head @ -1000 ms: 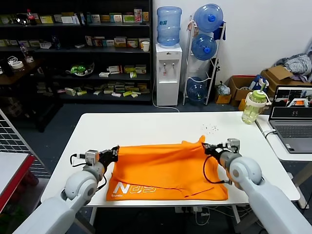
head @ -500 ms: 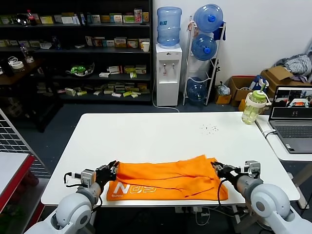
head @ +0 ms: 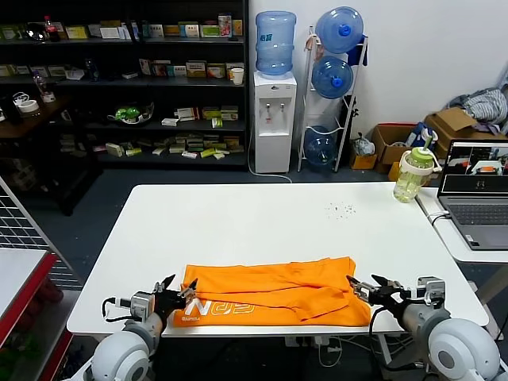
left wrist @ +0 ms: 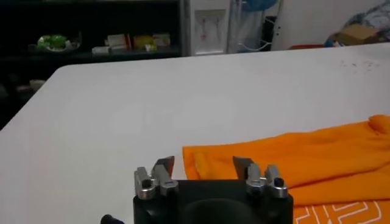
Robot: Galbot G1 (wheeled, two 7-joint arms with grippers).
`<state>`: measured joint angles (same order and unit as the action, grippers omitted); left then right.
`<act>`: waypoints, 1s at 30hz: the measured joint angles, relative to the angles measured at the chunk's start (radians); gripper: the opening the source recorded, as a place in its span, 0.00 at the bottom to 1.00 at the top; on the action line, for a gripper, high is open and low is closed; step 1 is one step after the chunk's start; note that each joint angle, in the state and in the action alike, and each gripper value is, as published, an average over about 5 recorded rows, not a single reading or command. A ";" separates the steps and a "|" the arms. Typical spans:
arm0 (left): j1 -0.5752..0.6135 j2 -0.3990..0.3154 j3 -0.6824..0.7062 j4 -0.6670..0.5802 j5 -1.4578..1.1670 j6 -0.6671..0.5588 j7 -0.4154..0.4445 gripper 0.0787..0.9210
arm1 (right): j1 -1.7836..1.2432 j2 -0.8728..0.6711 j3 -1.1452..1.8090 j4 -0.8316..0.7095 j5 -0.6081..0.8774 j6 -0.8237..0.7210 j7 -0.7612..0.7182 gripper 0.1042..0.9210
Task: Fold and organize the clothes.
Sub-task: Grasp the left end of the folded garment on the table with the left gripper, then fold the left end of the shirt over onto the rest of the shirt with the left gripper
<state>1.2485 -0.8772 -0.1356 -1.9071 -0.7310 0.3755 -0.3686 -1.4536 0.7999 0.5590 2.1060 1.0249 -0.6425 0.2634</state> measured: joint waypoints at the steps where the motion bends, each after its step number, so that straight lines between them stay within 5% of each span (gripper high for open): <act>1: 0.000 -0.007 0.001 0.009 0.001 -0.003 0.001 0.82 | -0.004 0.001 0.003 0.003 0.000 0.000 0.000 0.86; 6: 0.000 -0.036 0.012 0.053 0.009 -0.016 0.000 0.84 | -0.022 0.003 0.020 0.014 0.000 -0.001 0.002 0.88; 30: 0.028 -0.088 0.008 0.091 0.056 -0.081 -0.015 0.06 | -0.043 0.023 0.037 0.017 -0.014 0.007 0.010 0.88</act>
<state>1.2768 -0.9647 -0.1277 -1.8163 -0.6752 0.2942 -0.3839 -1.4969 0.8227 0.5963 2.1233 1.0106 -0.6359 0.2737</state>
